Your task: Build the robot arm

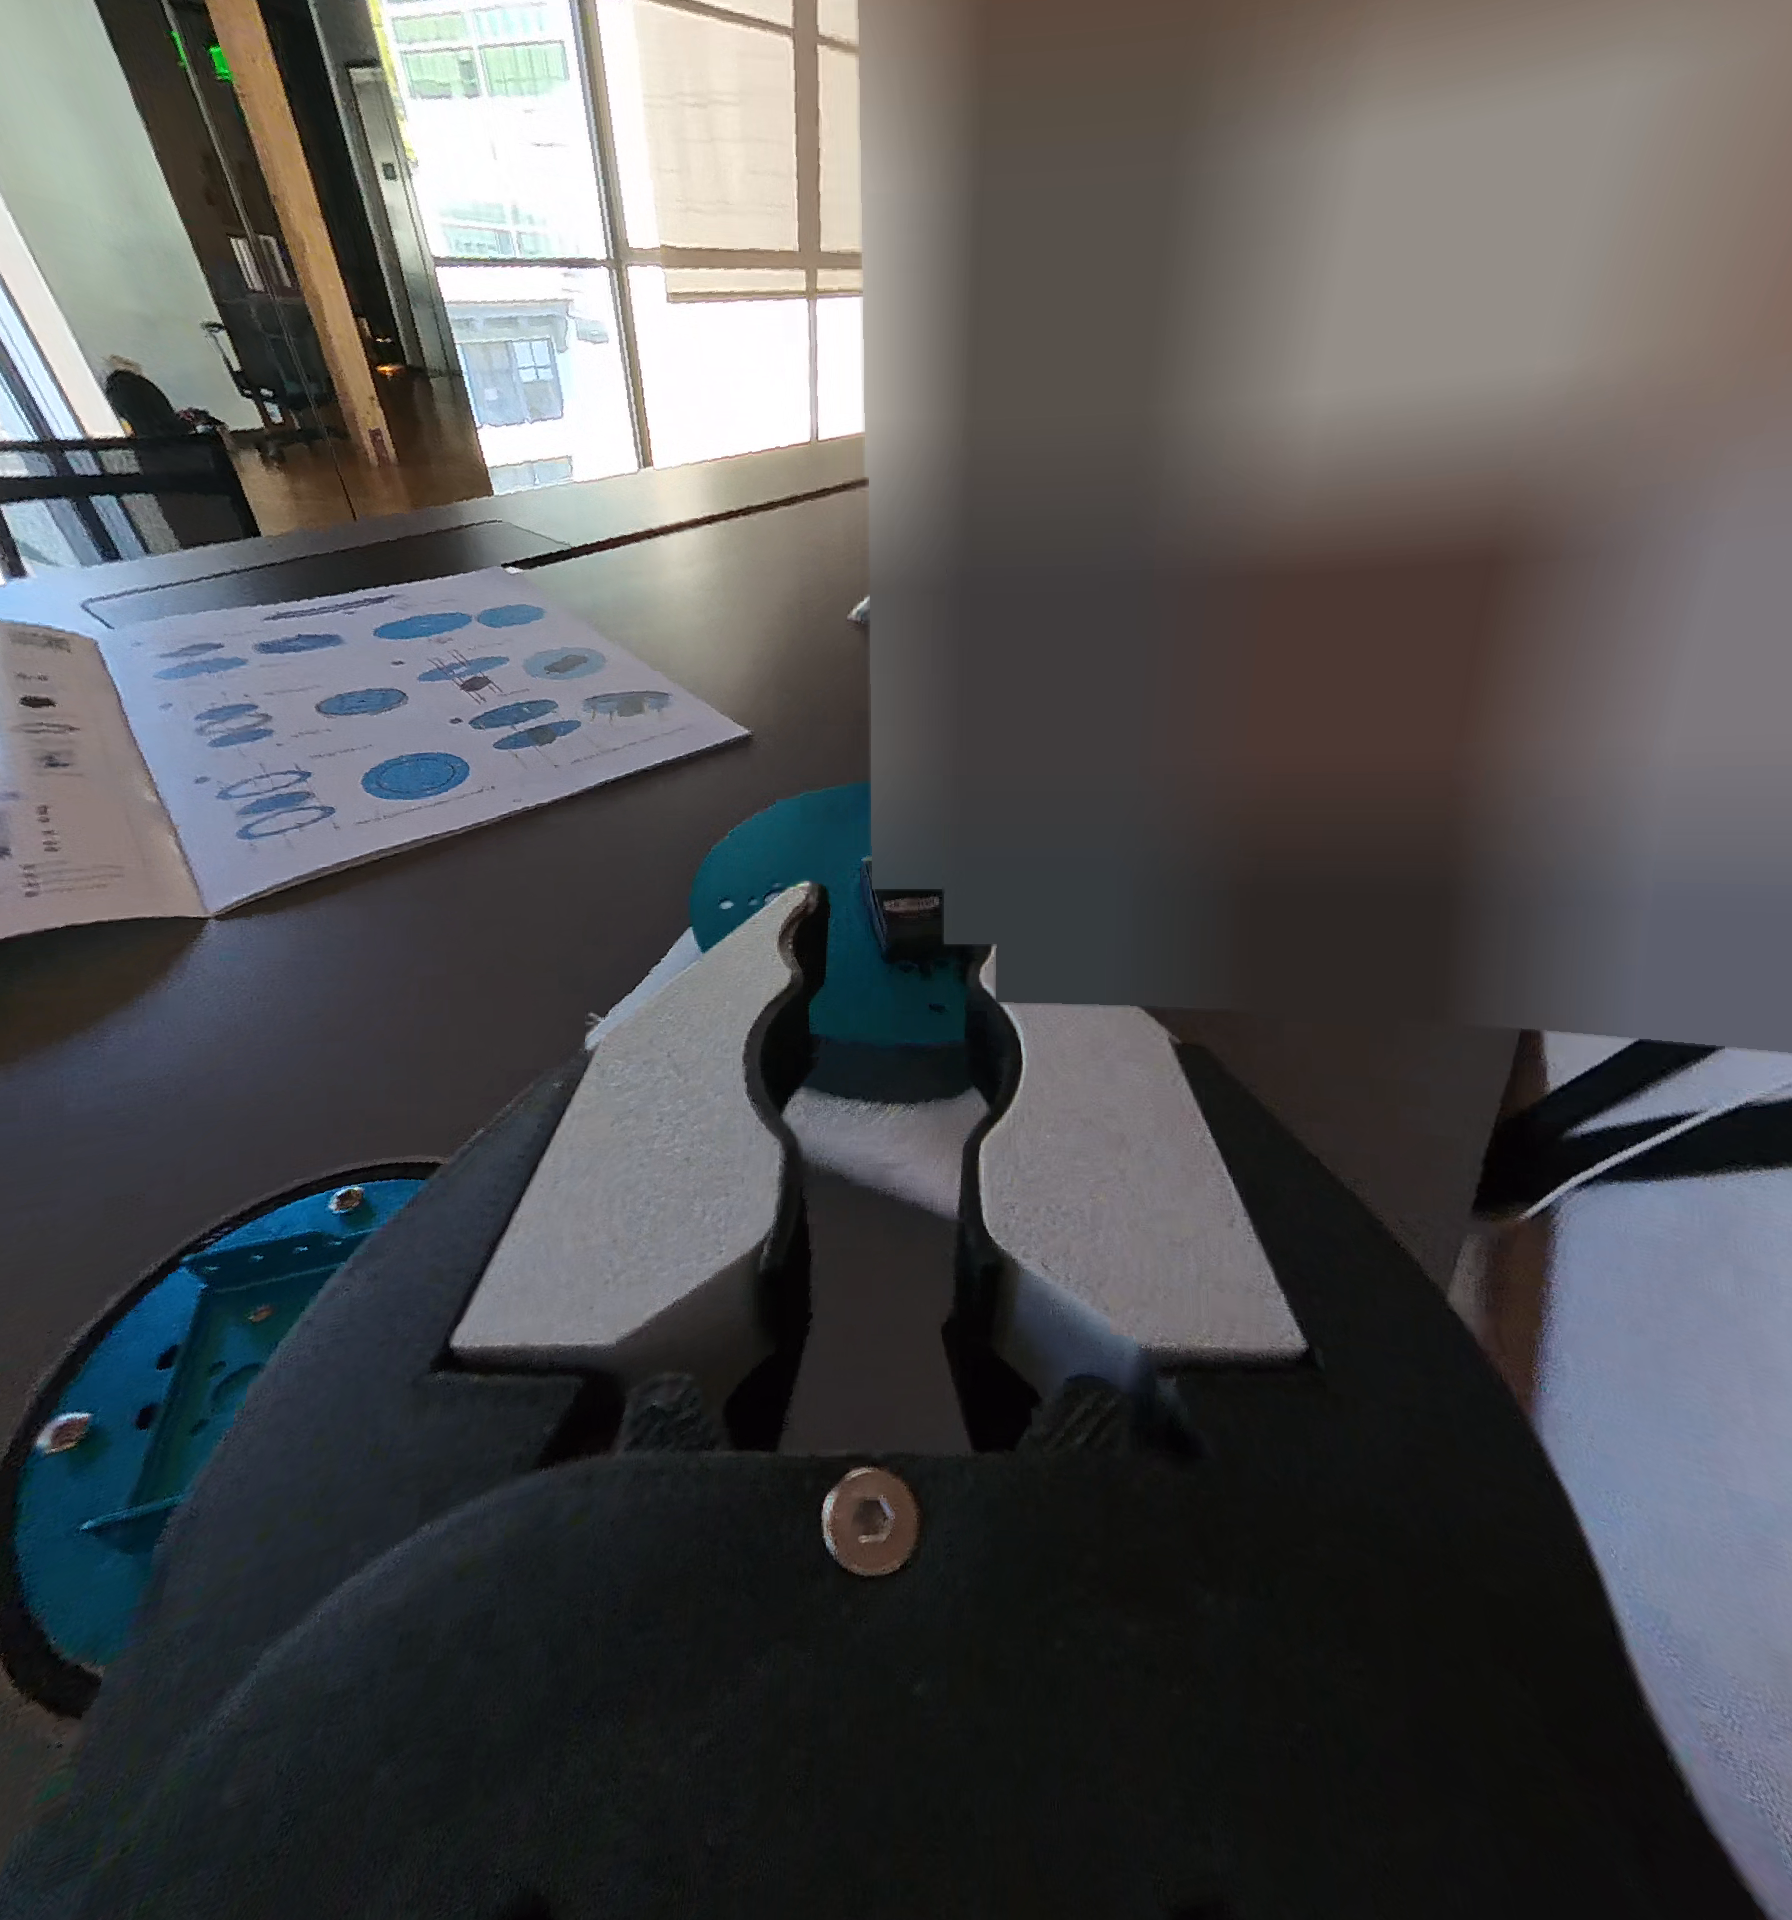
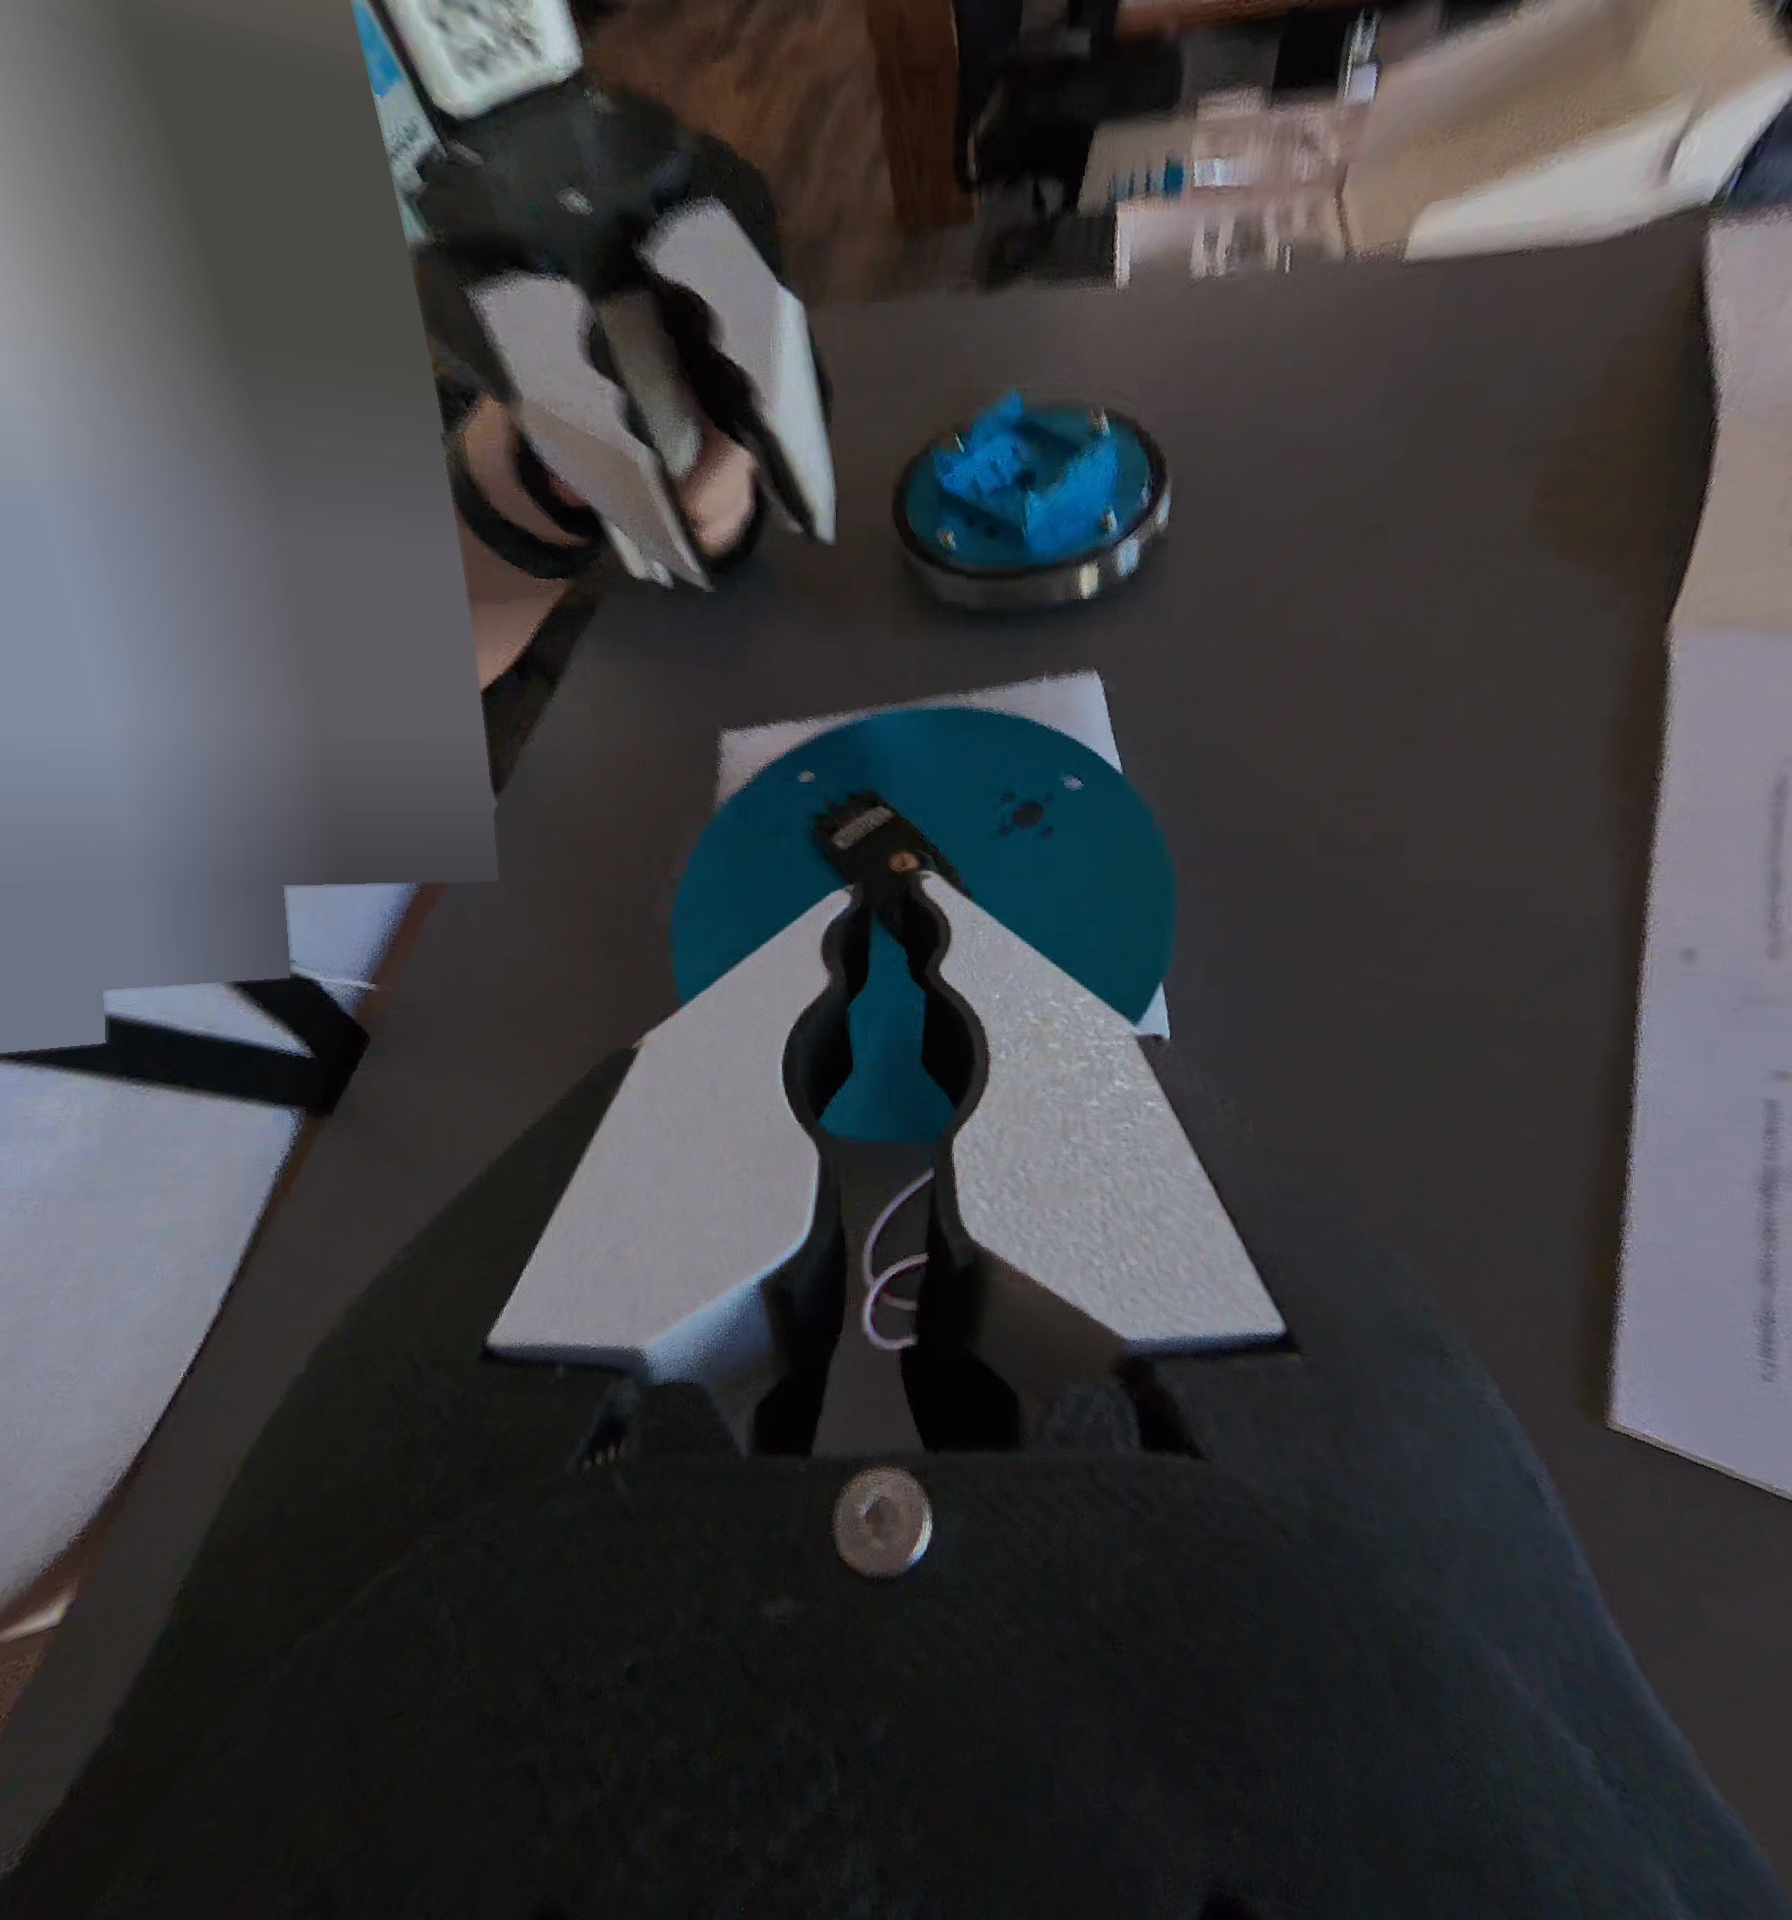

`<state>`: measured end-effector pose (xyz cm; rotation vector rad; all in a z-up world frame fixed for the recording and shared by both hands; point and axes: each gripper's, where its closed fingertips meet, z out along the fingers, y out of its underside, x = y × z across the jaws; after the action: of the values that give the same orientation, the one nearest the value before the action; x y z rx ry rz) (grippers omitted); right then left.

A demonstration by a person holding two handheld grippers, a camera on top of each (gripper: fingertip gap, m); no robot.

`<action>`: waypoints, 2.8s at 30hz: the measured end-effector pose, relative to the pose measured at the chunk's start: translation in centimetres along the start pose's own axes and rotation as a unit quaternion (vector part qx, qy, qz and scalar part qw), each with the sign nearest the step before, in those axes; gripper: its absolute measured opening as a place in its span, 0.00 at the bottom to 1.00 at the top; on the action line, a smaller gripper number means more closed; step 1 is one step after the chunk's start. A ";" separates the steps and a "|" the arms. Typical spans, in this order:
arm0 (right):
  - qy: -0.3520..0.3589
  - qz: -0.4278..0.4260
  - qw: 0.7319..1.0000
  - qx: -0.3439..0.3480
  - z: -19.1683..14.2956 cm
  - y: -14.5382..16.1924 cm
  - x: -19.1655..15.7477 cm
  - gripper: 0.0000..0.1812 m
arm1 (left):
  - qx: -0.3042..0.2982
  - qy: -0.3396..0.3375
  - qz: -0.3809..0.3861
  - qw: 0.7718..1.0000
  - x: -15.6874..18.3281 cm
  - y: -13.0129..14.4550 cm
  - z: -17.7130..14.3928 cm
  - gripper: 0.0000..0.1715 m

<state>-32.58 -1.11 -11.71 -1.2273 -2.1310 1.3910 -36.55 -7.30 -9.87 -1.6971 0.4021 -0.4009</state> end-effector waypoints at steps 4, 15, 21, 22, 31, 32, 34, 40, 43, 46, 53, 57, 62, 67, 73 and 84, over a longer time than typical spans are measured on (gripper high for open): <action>0.071 -0.173 0.982 0.032 -3.5 0.4 -2.2 0.21 | -0.099 -0.010 0.095 0.991 0.3 2.2 -0.6 0.25; 0.230 -0.500 0.829 -0.104 -0.6 4.1 -1.1 0.27 | -0.218 -0.050 0.398 0.890 0.6 4.8 2.2 0.29; 0.243 -0.561 0.773 -0.171 1.0 4.2 -0.1 0.26 | -0.236 -0.052 0.462 0.854 0.5 5.0 2.5 0.26; 0.245 -0.568 0.765 -0.178 1.2 4.1 0.0 0.26 | -0.238 -0.052 0.470 0.848 0.5 5.0 2.6 0.26; 0.225 -0.569 0.748 -0.256 2.2 4.7 0.4 0.21 | -0.234 -0.035 0.503 0.831 1.3 5.5 3.7 0.13; 0.225 -0.564 0.751 -0.260 2.2 4.7 0.4 0.21 | -0.236 -0.034 0.501 0.832 1.3 5.7 3.8 0.12; 0.221 -0.551 0.759 -0.268 2.2 4.7 0.4 0.20 | -0.236 -0.036 0.496 0.835 1.2 5.8 4.0 0.12; 0.202 -0.522 0.786 -0.260 2.1 4.5 0.3 0.18 | -0.227 -0.025 0.449 0.864 1.4 5.7 4.0 0.12; 0.196 -0.518 0.792 -0.258 2.0 4.3 0.2 0.18 | -0.220 -0.026 0.443 0.869 1.5 5.6 4.0 0.11; 0.187 -0.510 0.803 -0.244 1.8 4.3 0.0 0.23 | -0.215 -0.029 0.438 0.872 1.3 5.6 3.8 0.11; 0.148 -0.503 0.815 -0.246 1.7 4.4 0.3 0.33 | -0.207 -0.025 0.407 0.889 1.1 5.4 3.7 0.11; 0.127 -0.497 0.815 -0.270 1.5 4.0 0.6 0.29 | -0.204 -0.025 0.397 0.895 0.9 5.4 3.6 0.10; 0.116 -0.470 0.842 -0.238 2.0 2.4 0.7 0.24 | -0.202 -0.023 0.381 0.902 0.7 5.4 3.6 0.10; 0.127 -0.481 0.837 -0.229 2.5 3.3 1.3 0.24 | -0.196 -0.016 0.364 0.911 0.7 5.4 3.6 0.11; 0.157 -0.497 0.830 -0.197 3.1 3.1 1.2 0.19 | -0.194 -0.014 0.358 0.913 0.5 5.3 3.6 0.11; 0.136 -0.434 0.865 -0.214 3.2 3.4 1.5 0.20 | -0.192 -0.003 0.350 0.917 0.6 5.3 3.6 0.11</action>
<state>-33.89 -1.28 -16.39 -0.3809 -2.3577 0.3472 -34.55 -5.25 -15.68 -1.7884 1.0933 0.2294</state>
